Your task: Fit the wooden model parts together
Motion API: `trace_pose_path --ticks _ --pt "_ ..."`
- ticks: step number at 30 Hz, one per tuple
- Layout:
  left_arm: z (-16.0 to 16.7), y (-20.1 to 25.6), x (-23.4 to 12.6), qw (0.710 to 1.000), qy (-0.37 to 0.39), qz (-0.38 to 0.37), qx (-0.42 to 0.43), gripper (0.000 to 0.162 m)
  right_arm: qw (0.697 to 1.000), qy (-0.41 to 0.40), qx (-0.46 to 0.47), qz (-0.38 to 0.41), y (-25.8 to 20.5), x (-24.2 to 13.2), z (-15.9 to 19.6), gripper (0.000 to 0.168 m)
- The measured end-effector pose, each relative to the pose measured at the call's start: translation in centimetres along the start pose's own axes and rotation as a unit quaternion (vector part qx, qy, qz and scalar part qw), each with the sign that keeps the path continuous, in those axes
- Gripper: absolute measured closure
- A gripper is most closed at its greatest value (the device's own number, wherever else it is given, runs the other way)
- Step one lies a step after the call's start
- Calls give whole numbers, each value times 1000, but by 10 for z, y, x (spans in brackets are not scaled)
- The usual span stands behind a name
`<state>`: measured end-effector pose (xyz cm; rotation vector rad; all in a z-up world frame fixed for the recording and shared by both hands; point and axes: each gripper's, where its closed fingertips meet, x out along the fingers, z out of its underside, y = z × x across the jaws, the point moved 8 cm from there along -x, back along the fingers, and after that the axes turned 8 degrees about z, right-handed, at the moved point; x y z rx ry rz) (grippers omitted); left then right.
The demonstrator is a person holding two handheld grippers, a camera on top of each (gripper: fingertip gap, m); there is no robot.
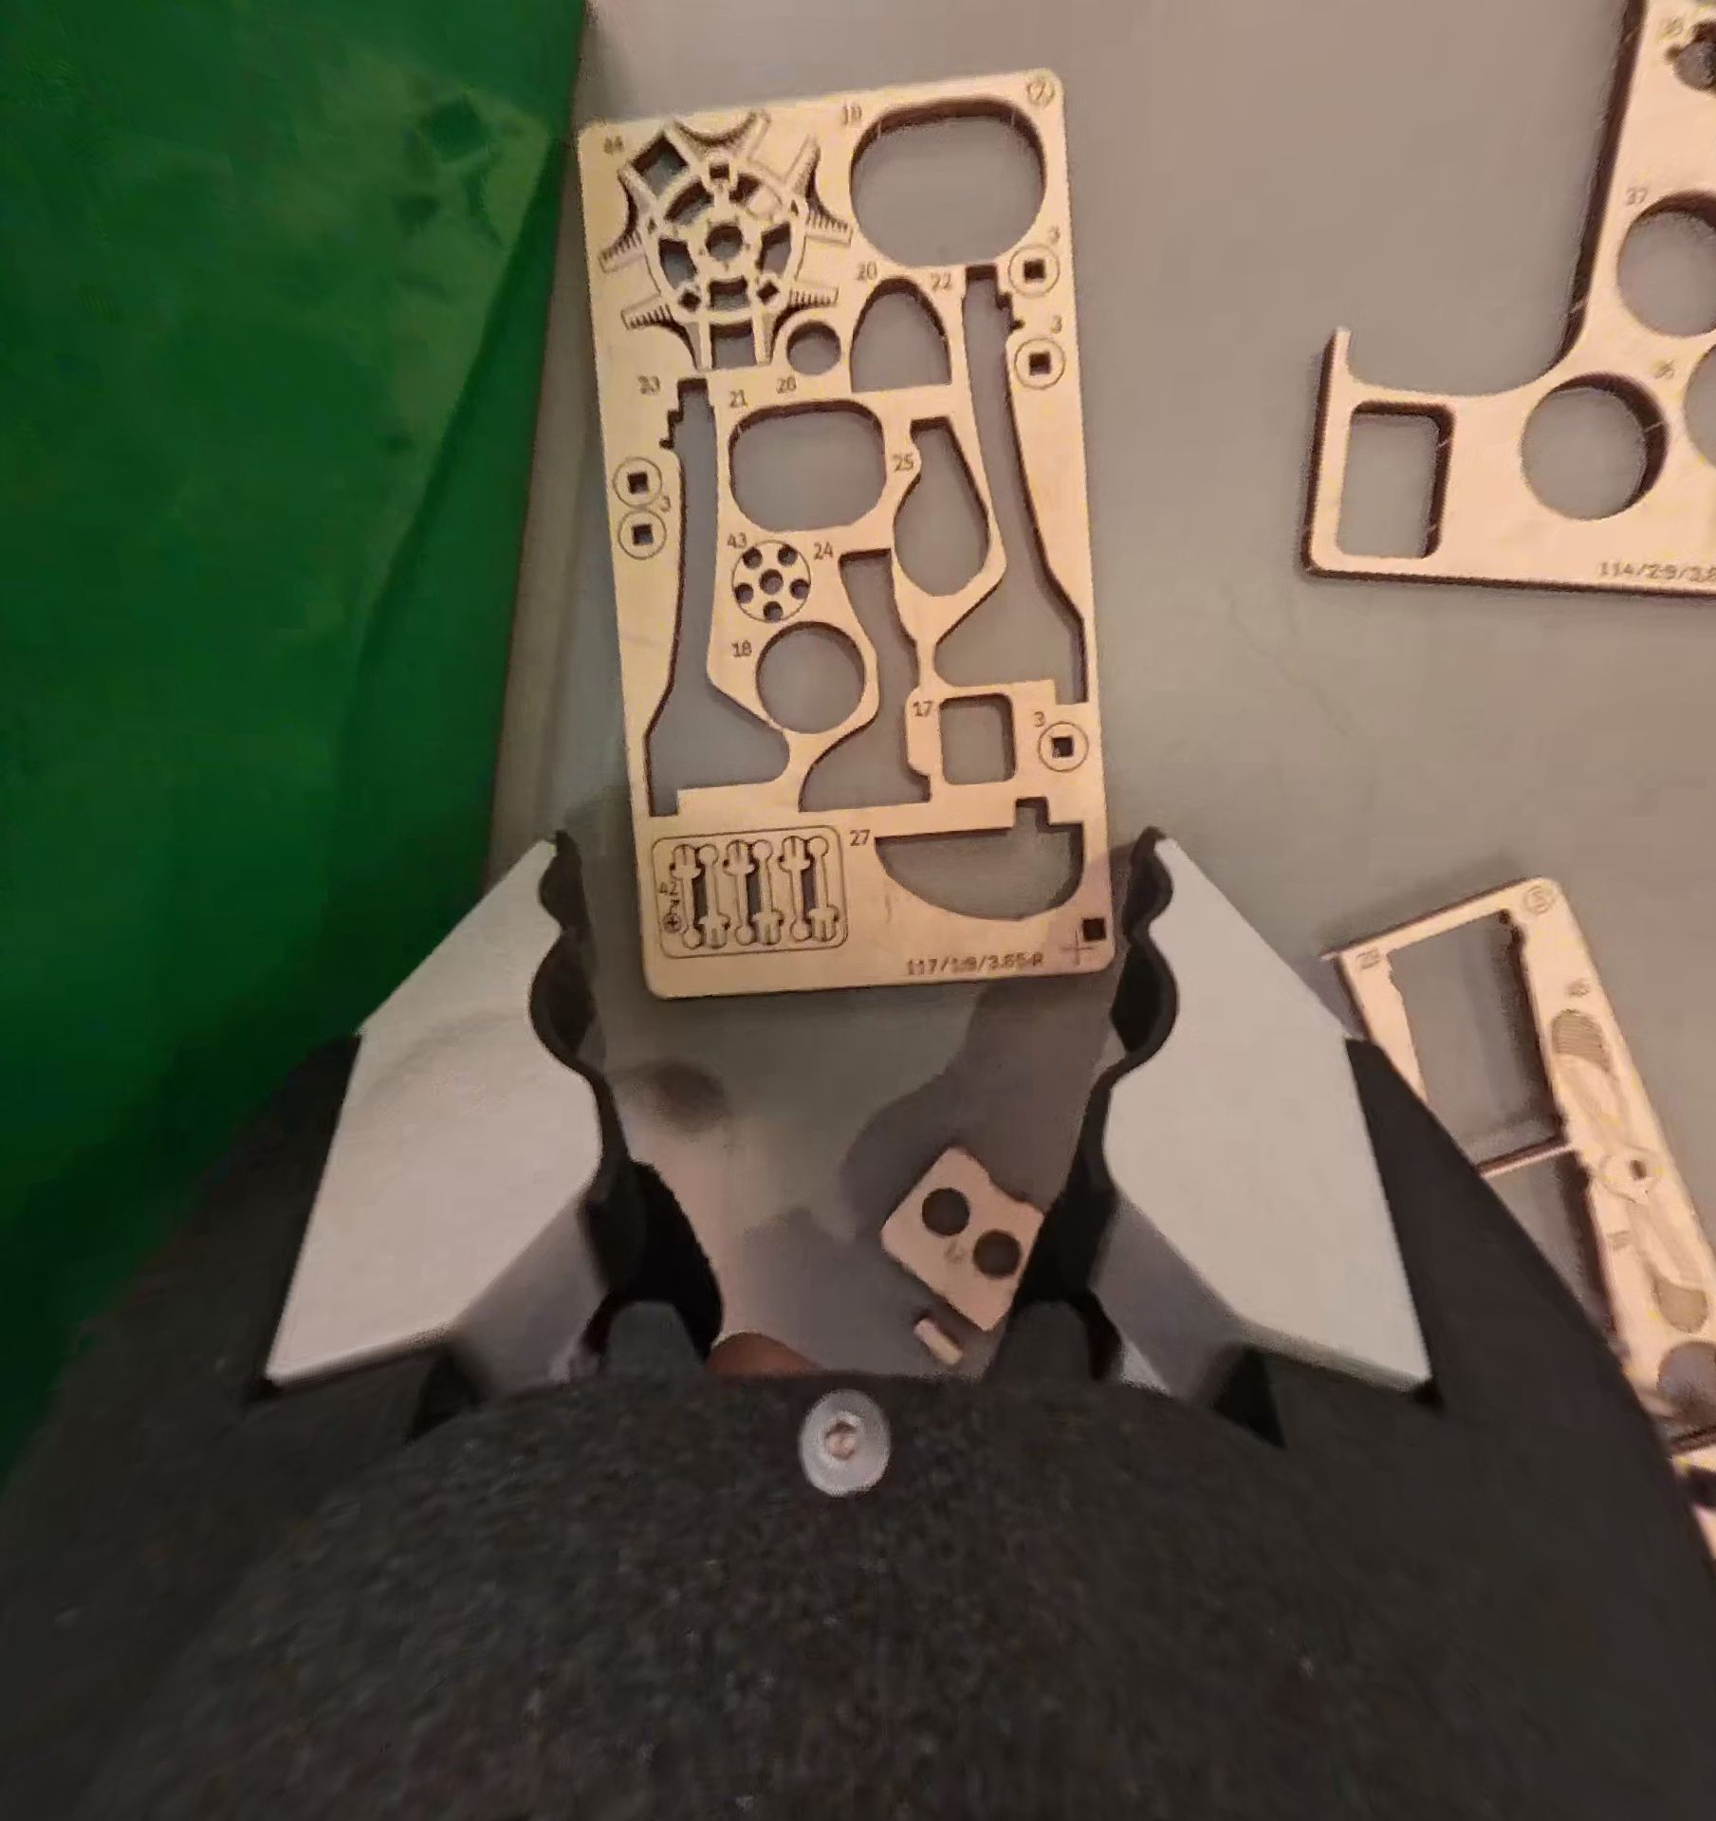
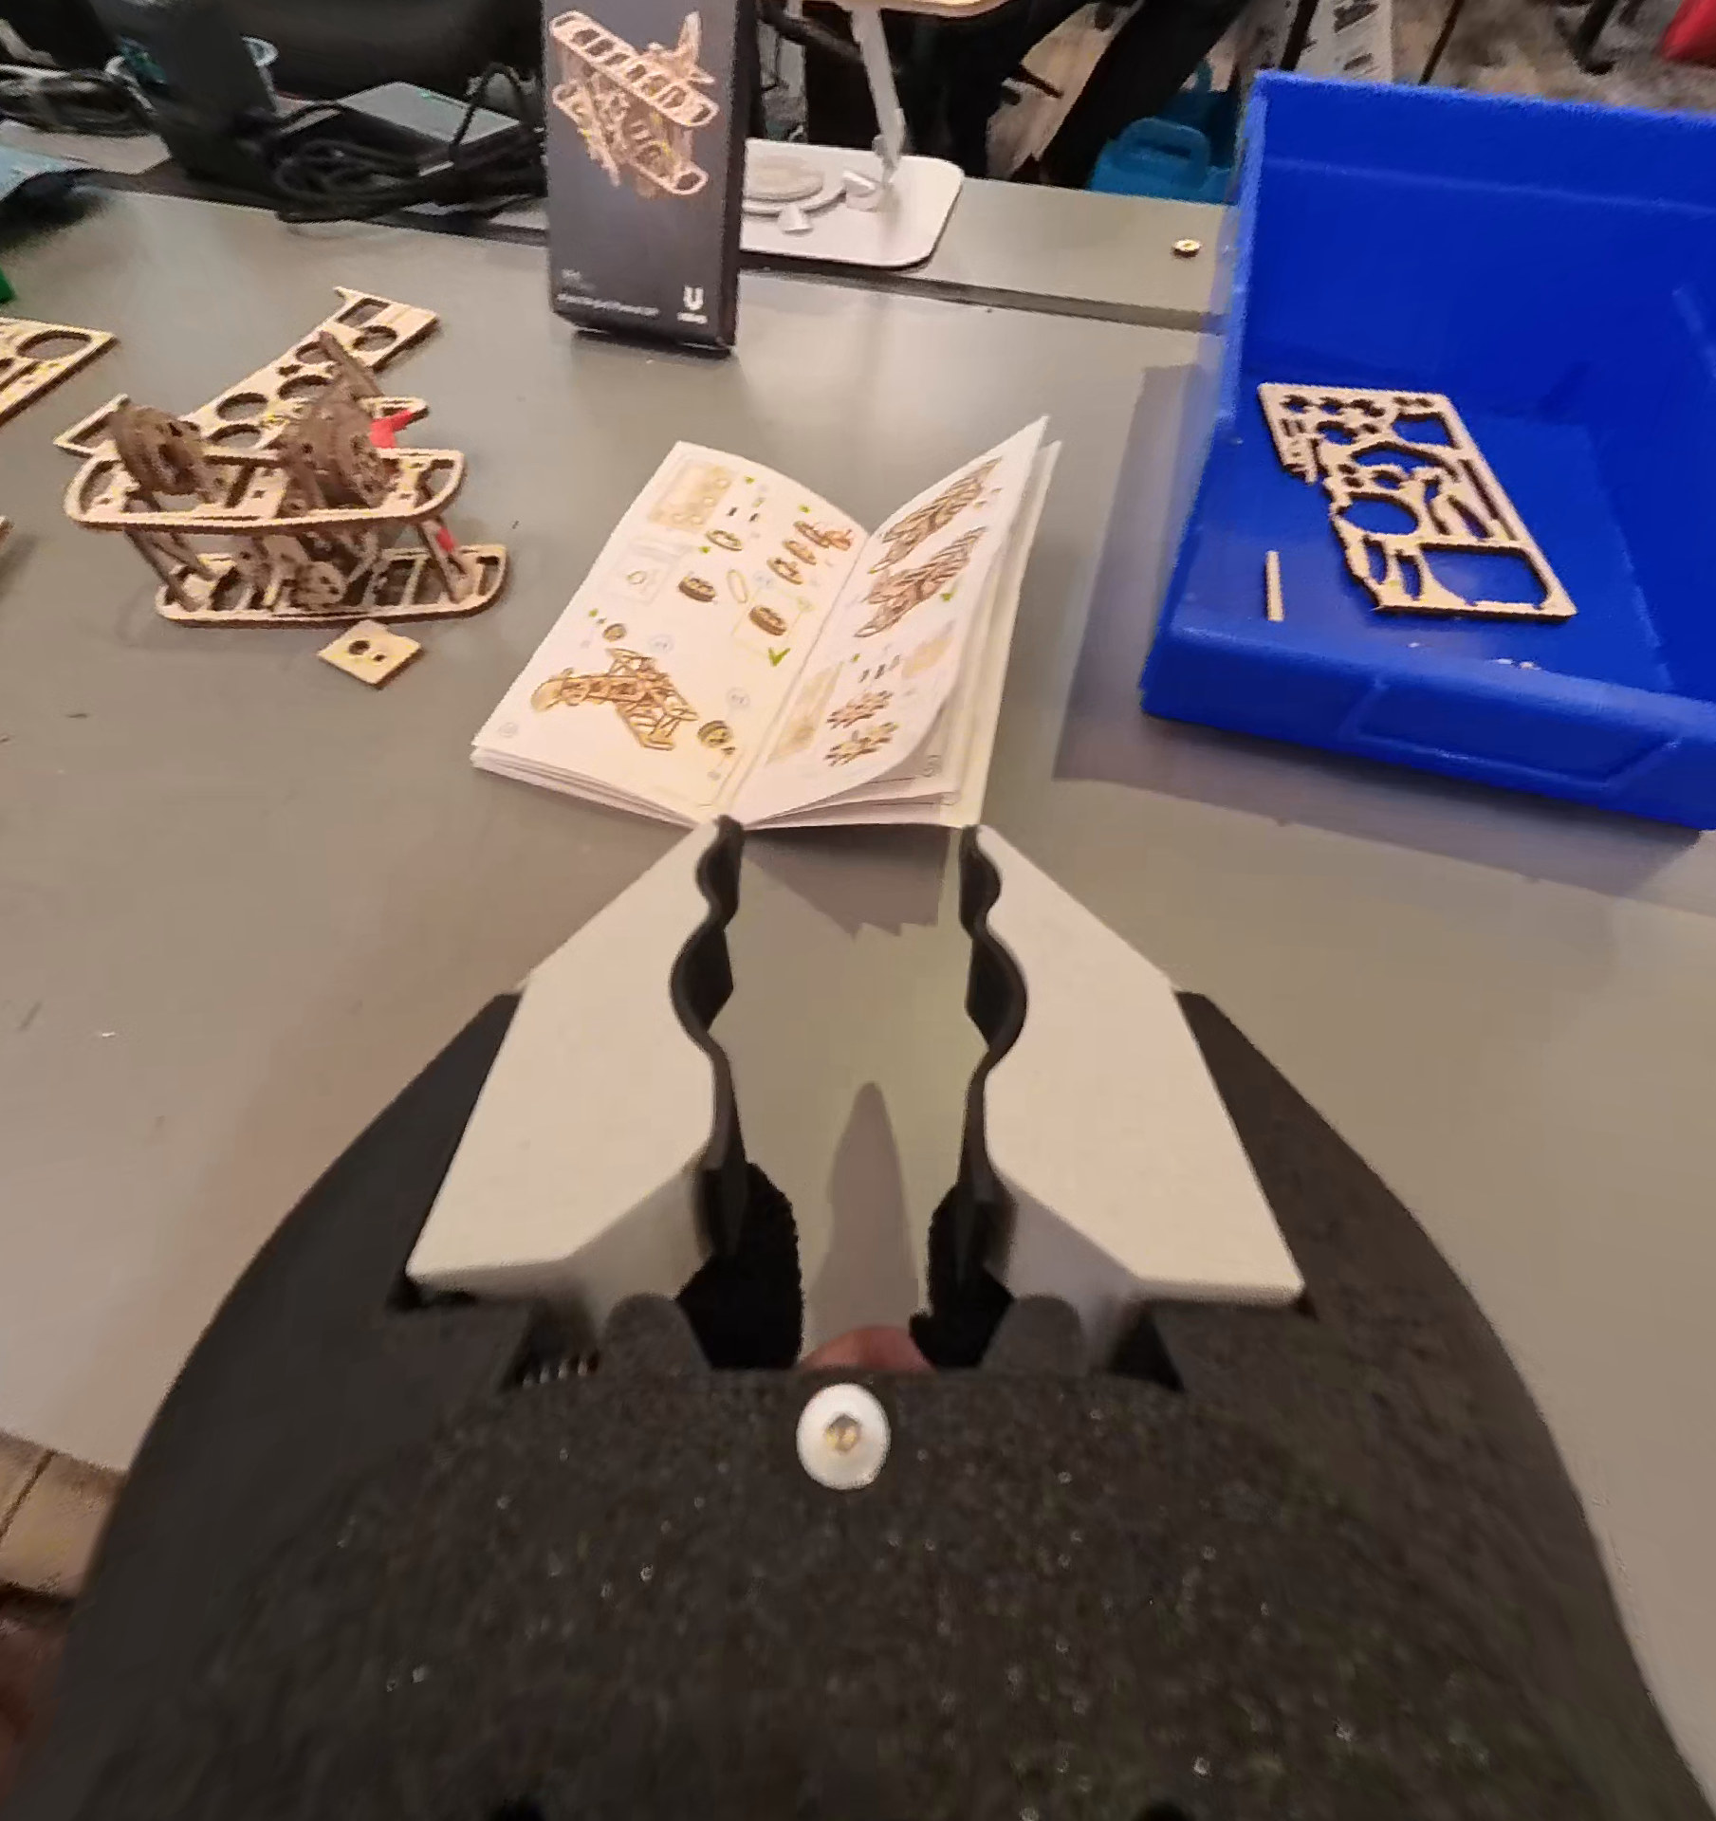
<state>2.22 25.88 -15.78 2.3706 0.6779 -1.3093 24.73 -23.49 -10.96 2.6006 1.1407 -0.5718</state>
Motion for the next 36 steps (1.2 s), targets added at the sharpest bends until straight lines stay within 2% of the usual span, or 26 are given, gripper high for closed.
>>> trace_pose_path --ticks 5,6,15,19,23,27,31,36 --pt "-2 3 2 1000 -1 12 -20 64 999 -6 -11 -49 -20 6 -8 124" --pt "-3 2 1 1000 -1 11 -21 71 998 -7 -11 -63 -26 8 -10 124" --pt "9 9 -21 1000 2 -14 13 72 981 -20 -10 -192 -90 19 -15 124" --pt "16 20 -47 999 20 -13 32 72 962 -39 31 -270 -118 24 -14 124" --pt "37 34 -74 999 43 24 15 72 928 -82 89 -351 -139 30 -7 124" --pt "62 32 -92 999 44 24 1 72 907 -116 110 -389 -150 33 3 122" --pt "75 17 -97 999 37 -21 10 72 896 -137 94 -411 -161 31 10 123" --pt "65 10 -77 999 47 2 18 72 882 -160 63 -438 -190 31 16 123"
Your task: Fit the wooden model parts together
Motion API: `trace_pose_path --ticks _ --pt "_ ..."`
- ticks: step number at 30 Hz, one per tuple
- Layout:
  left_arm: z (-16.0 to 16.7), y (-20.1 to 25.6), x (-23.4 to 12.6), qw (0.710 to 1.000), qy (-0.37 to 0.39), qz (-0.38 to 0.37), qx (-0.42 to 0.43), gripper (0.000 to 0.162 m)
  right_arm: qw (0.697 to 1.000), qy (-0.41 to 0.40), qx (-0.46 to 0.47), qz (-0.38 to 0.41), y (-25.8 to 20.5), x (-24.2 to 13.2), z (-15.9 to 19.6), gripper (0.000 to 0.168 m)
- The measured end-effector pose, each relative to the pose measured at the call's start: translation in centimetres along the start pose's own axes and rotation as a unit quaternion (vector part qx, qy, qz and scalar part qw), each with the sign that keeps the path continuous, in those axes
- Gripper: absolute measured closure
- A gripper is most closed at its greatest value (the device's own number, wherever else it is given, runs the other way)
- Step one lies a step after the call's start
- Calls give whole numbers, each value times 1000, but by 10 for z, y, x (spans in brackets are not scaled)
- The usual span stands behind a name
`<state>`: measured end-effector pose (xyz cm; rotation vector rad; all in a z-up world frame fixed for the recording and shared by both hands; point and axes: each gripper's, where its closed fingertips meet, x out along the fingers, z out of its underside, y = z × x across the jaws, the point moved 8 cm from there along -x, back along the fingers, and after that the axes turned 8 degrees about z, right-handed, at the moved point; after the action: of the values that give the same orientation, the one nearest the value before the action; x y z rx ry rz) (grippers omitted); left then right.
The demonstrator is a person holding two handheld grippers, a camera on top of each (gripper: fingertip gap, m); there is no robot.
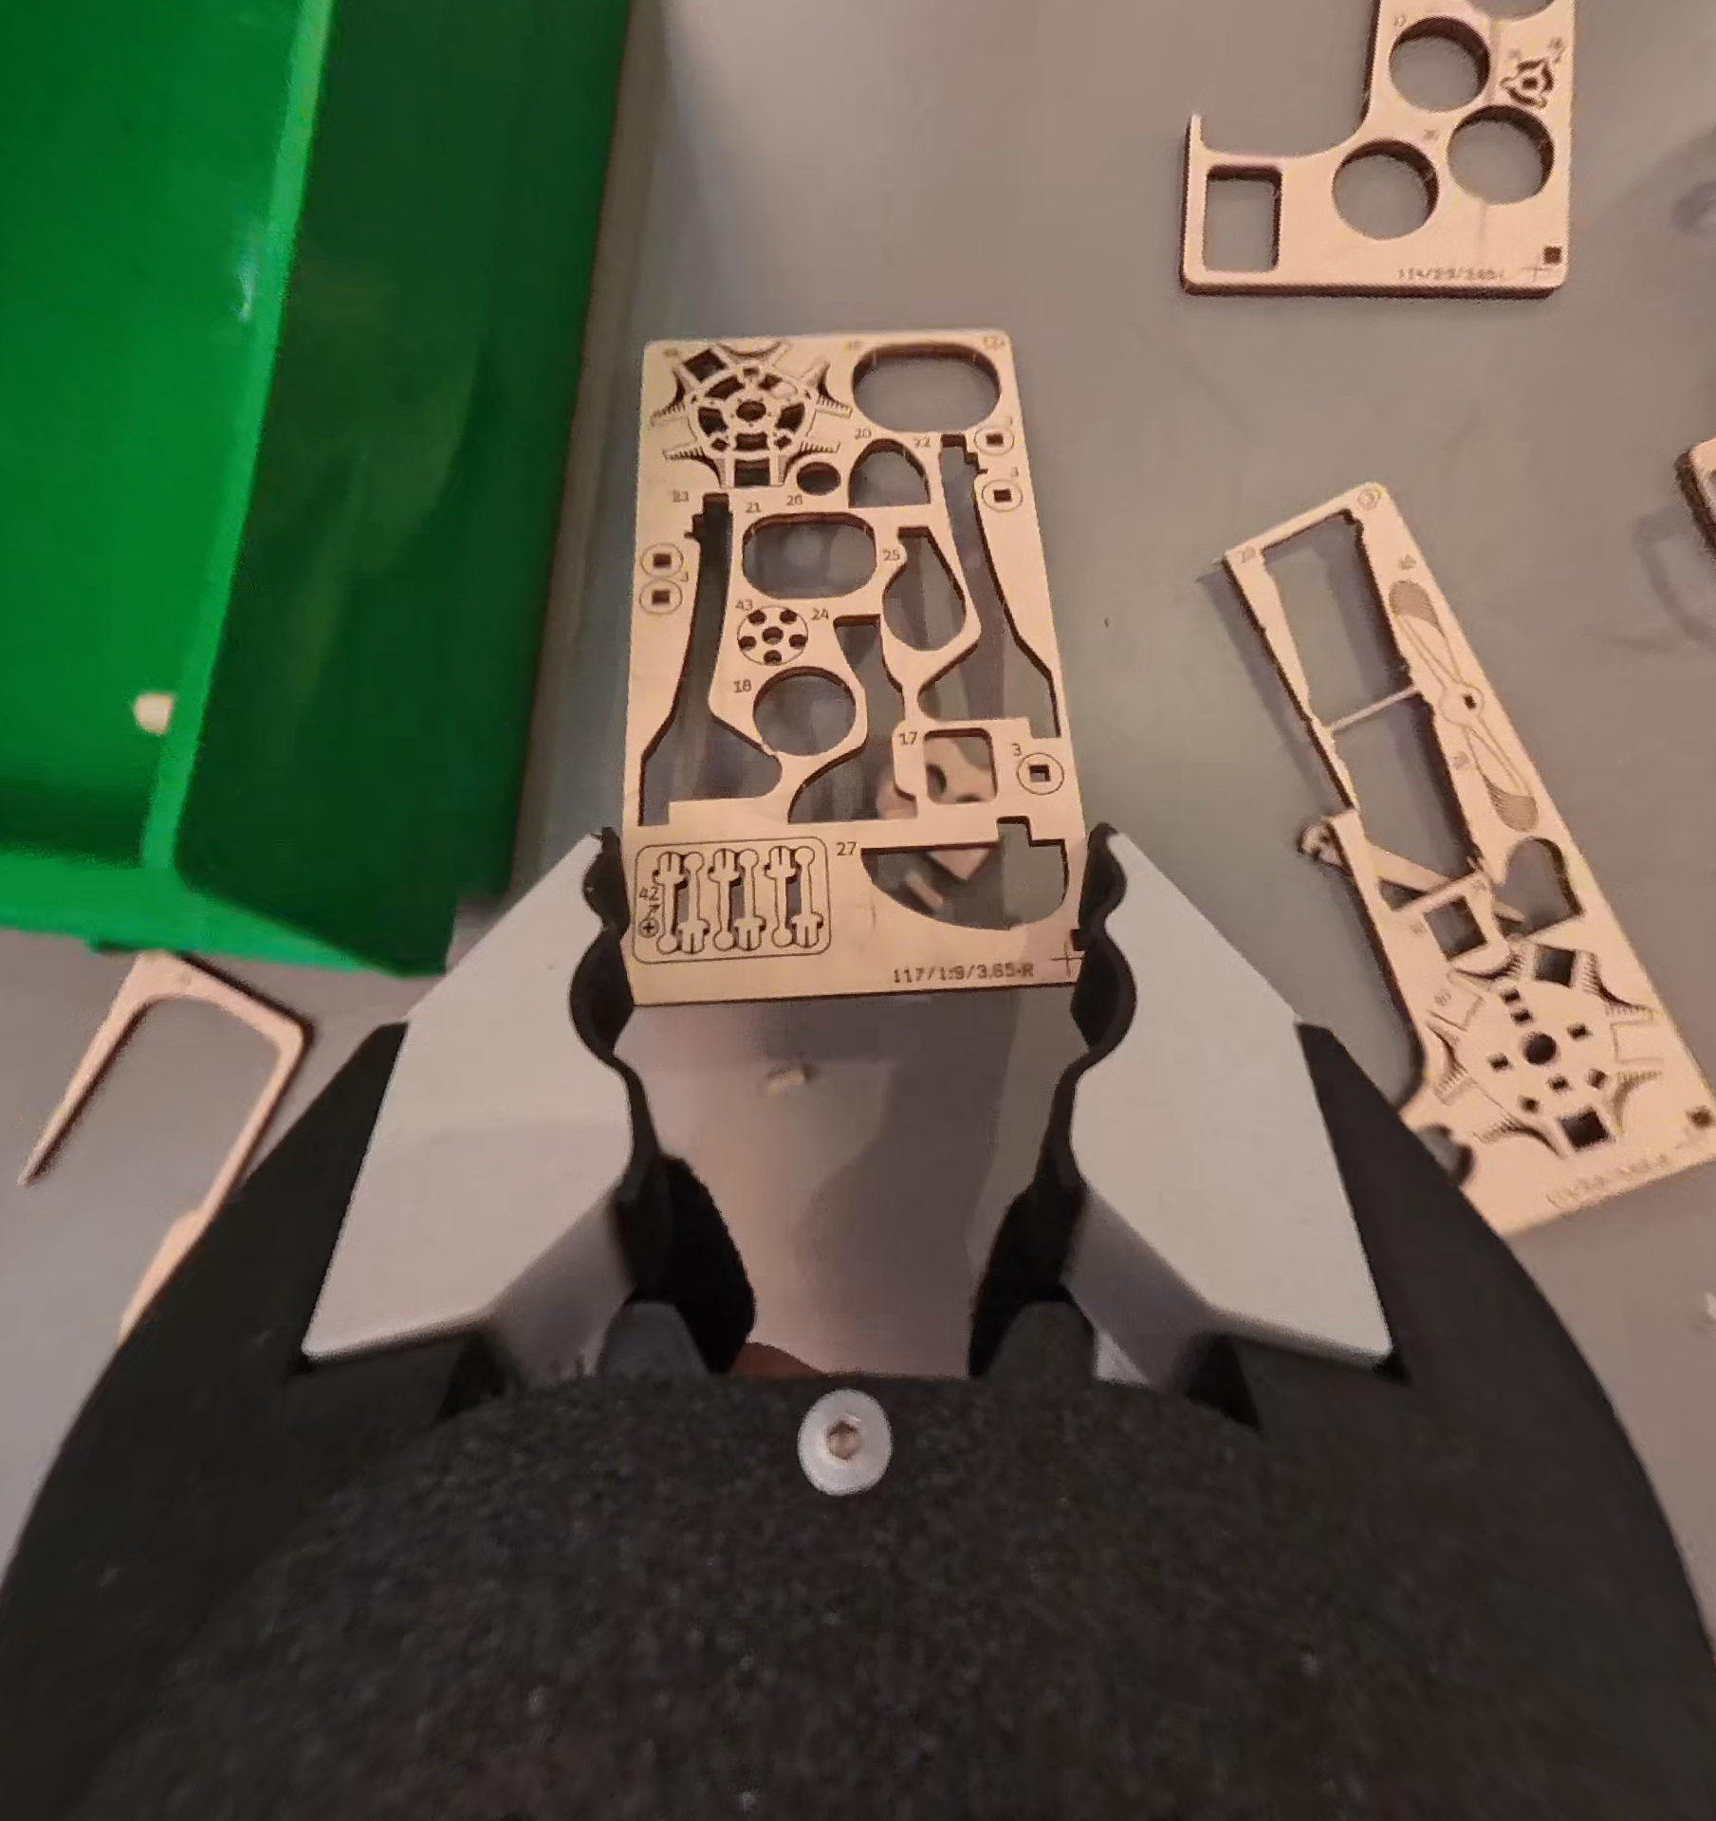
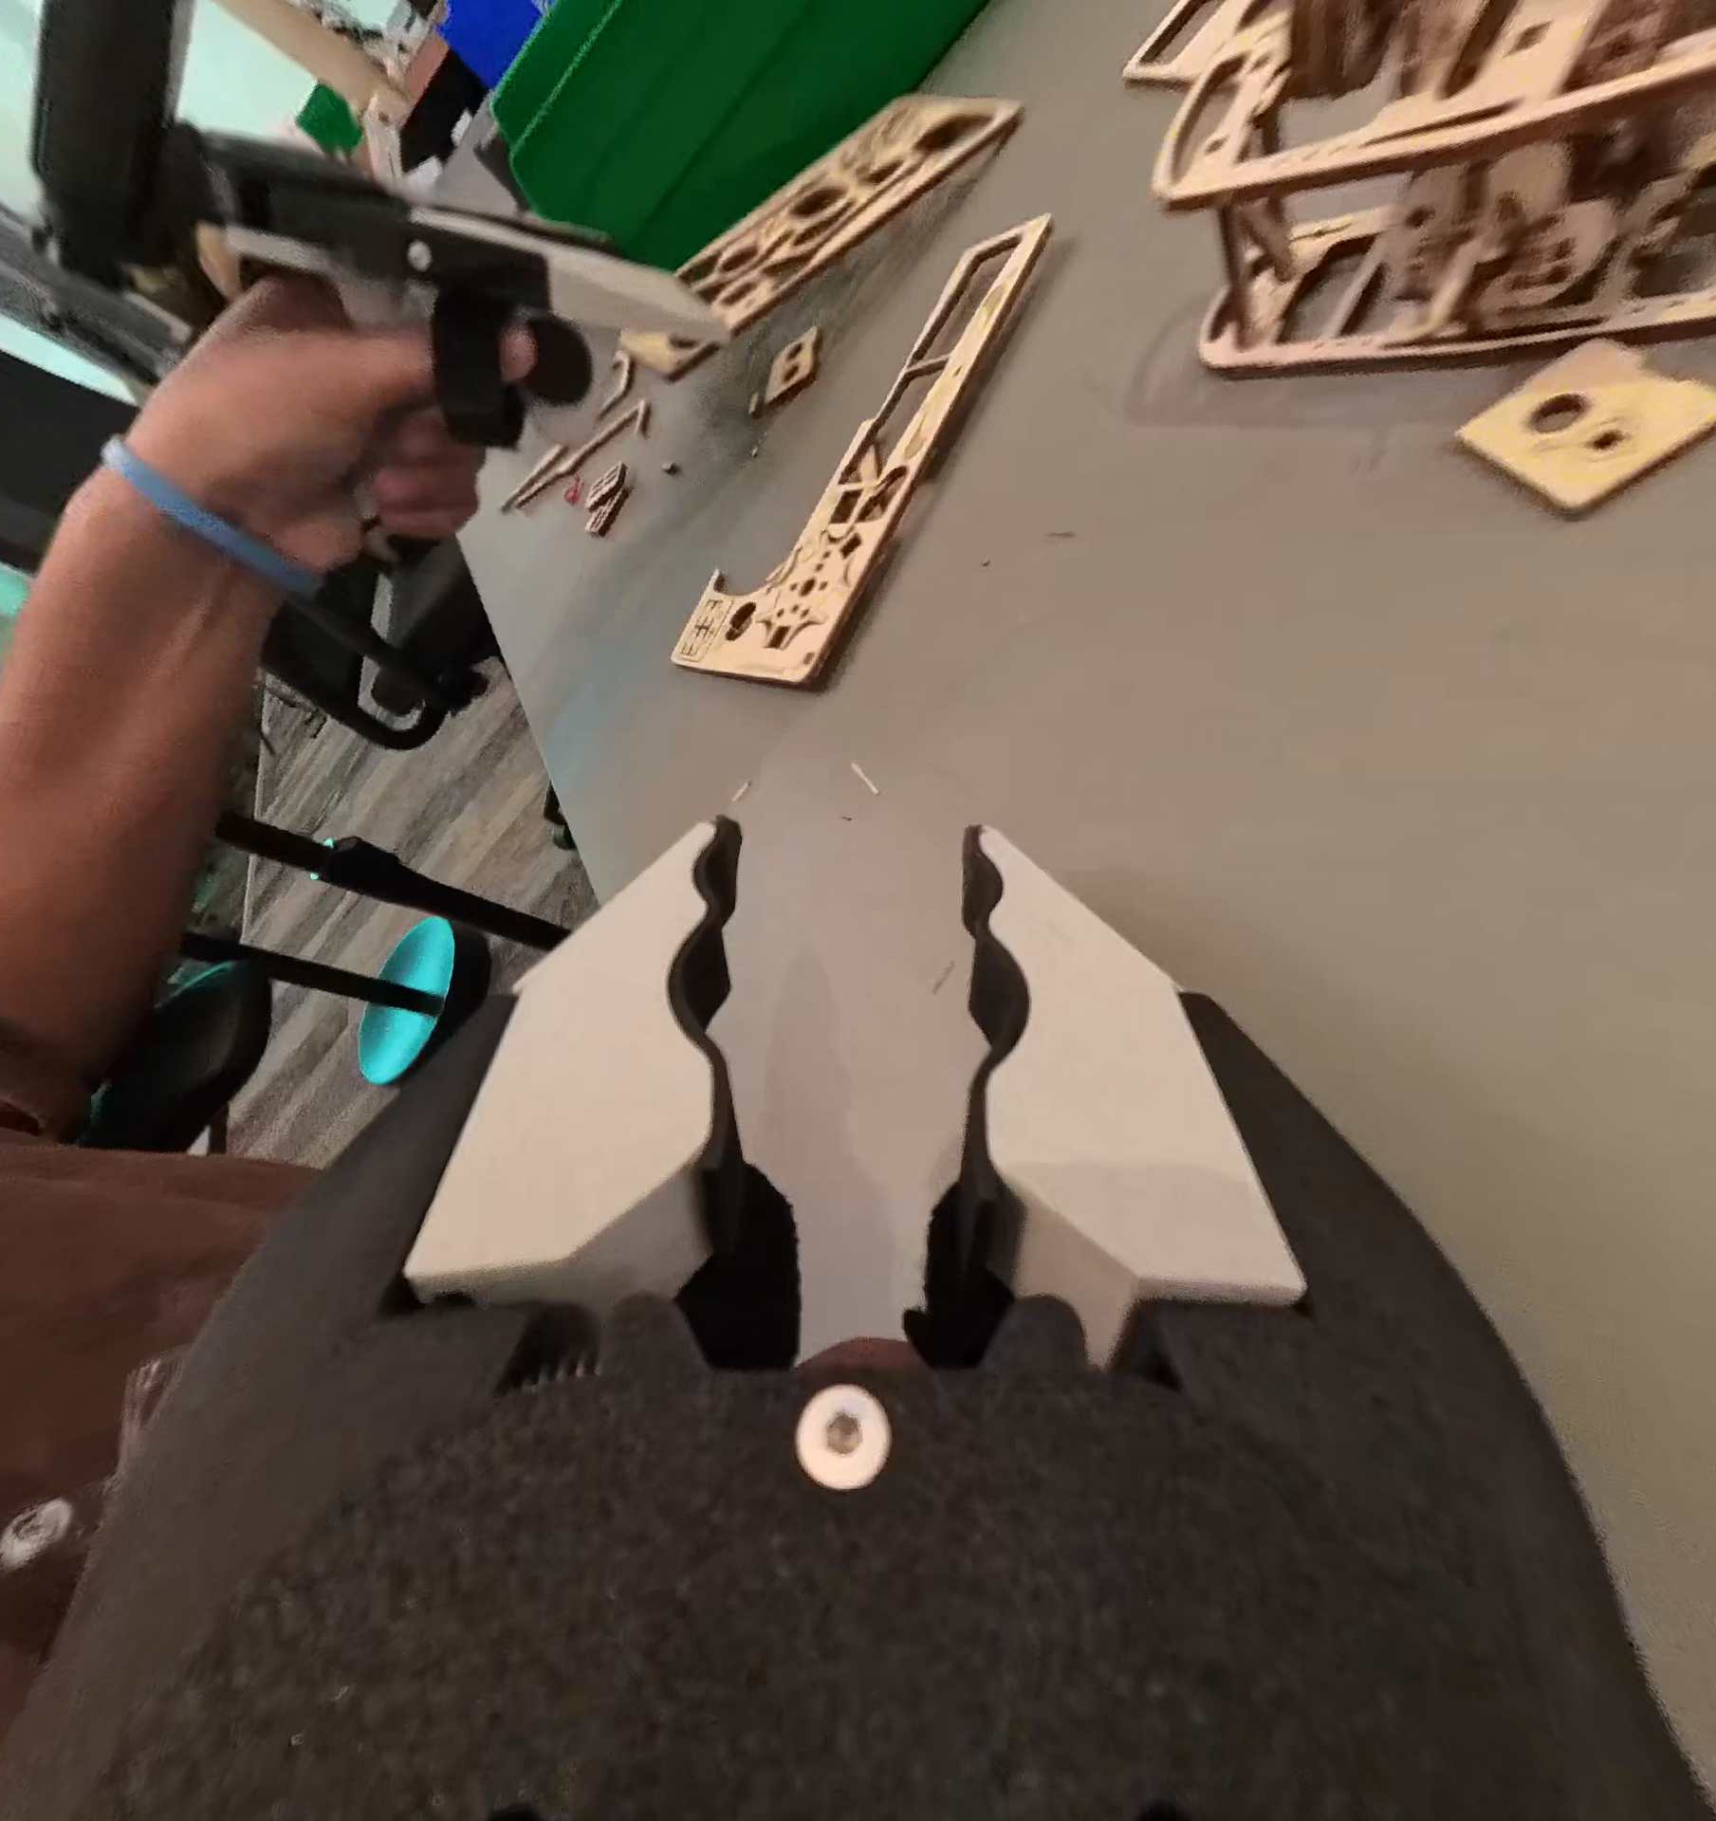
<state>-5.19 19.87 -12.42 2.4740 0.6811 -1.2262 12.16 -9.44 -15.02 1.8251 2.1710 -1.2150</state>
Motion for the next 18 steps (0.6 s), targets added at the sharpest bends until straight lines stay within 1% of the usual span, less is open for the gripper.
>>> trace_pose_path --ticks 3,6,8,10,12,13,14,15,16,18 --pt "-16 -1 25 999 -10 -3 30 72 999 -35 -26 -20 -16 35 -4 123" --pt "-39 1 48 999 -10 -6 53 72 996 -68 -62 -2 -23 72 -22 126" --pt "-45 -2 64 998 -33 -4 50 71 994 -95 -56 9 -21 93 -34 125" --pt "-44 -2 67 999 -27 -3 45 71 993 -114 -39 -9 -22 107 -41 133" --pt "-36 0 56 999 -12 -3 38 70 991 -126 -32 -19 -23 115 -43 138" --pt "-30 4 44 999 0 0 40 73 990 -134 -33 -18 -23 117 -43 145" --pt "-24 8 31 999 15 3 40 78 989 -140 -38 -20 -24 119 -41 156" --pt "-16 15 18 999 25 17 41 80 989 -140 -41 -28 -25 121 -40 158" --pt "-6 23 5 998 29 44 42 85 990 -135 -39 -33 -25 121 -39 159" --pt "19 43 -13 991 28 127 36 92 991 -119 -32 -55 -25 119 -39 161"
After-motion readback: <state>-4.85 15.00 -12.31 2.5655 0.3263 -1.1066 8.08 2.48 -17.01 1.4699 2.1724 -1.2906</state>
